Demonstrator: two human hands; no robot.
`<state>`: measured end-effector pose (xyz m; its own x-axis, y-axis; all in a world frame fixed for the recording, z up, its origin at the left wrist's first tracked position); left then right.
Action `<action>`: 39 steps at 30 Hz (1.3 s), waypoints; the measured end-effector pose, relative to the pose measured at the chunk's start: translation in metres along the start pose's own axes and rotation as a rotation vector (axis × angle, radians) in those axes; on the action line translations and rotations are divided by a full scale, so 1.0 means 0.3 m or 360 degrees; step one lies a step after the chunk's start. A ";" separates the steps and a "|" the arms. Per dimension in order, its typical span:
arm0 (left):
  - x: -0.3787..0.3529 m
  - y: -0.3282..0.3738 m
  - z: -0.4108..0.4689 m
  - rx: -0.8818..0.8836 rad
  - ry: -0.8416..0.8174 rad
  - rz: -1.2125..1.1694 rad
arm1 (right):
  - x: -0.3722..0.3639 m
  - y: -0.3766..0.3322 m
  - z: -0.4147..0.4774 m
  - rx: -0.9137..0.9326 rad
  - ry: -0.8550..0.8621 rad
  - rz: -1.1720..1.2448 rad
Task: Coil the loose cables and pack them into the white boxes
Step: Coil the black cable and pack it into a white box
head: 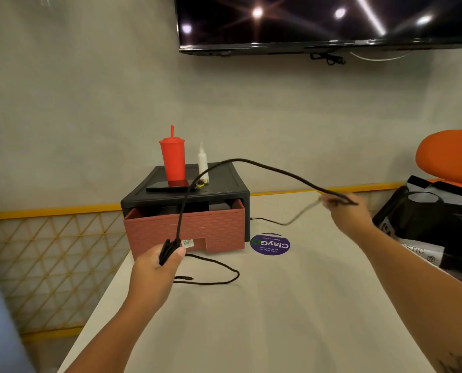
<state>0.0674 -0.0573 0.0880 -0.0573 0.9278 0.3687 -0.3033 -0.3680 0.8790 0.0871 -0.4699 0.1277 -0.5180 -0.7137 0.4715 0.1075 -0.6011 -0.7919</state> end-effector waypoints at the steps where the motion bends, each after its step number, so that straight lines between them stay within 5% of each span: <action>1: -0.008 -0.005 0.001 0.0000 -0.0030 0.0034 | -0.028 0.087 -0.017 -0.0162 -0.0189 -0.0213; 4: -0.036 0.002 -0.001 -0.0047 -0.0105 0.0187 | -0.077 0.320 -0.094 -0.0640 -0.0756 -0.0877; 6: -0.063 0.012 -0.003 -0.0071 -0.0170 0.0292 | -0.053 0.368 -0.105 -0.0758 -0.0721 -0.0969; 10: -0.136 0.012 0.003 -0.0099 -0.0307 0.0499 | -0.048 0.216 -0.094 -0.0543 -0.0395 -0.0063; 13: -0.199 0.014 0.005 -0.0102 -0.0366 0.0531 | -0.187 -0.096 -0.208 -0.0143 -0.0957 0.0207; 15: -0.243 0.023 0.003 -0.0097 -0.0420 0.0612 | -0.289 -0.259 -0.313 0.0159 -0.1338 -0.0159; 17: -0.278 0.025 0.000 -0.0088 -0.0477 0.0721 | -0.372 -0.306 -0.365 0.0416 -0.1417 -0.0746; 21: -0.282 0.008 -0.013 -0.0034 -0.0575 0.0660 | -0.411 -0.178 -0.312 0.0319 -0.1205 -0.1498; 24: -0.251 -0.001 -0.024 -0.0019 -0.0636 0.0569 | -0.367 -0.014 -0.251 0.0191 -0.1007 -0.1702; 28: -0.212 0.007 -0.031 -0.0090 -0.0629 0.0508 | -0.321 0.168 -0.232 -0.0093 -0.1053 -0.1477; 31: -0.194 0.012 -0.036 -0.0076 -0.0609 0.0334 | -0.350 0.165 -0.240 -0.0043 -0.1084 -0.1291; 34: -0.193 0.006 -0.051 0.0112 -0.0617 -0.0157 | -0.381 -0.019 -0.273 0.0134 -0.0974 -0.0645; 37: -0.221 0.018 -0.076 0.0260 -0.0702 -0.0824 | -0.453 -0.226 -0.379 0.0204 -0.1242 0.0159; 39: -0.230 0.041 -0.090 0.0271 -0.0730 -0.1172 | -0.514 -0.322 -0.455 0.0351 -0.1426 0.0296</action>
<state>0.0418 -0.1240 0.0652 0.4953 0.8301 -0.2563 0.0354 0.2755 0.9607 0.0408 -0.2527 0.0784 0.3597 -0.7606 0.5405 0.3286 -0.4389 -0.8363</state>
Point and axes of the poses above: each hand's wrist, its own z-axis towards the middle knuckle, its own x-axis out of the back of the hand, y = z × x, the point moved 8 cm from there along z, towards the middle knuckle, and after that the axes turned 11 degrees about -y, right-handed, at the moved point
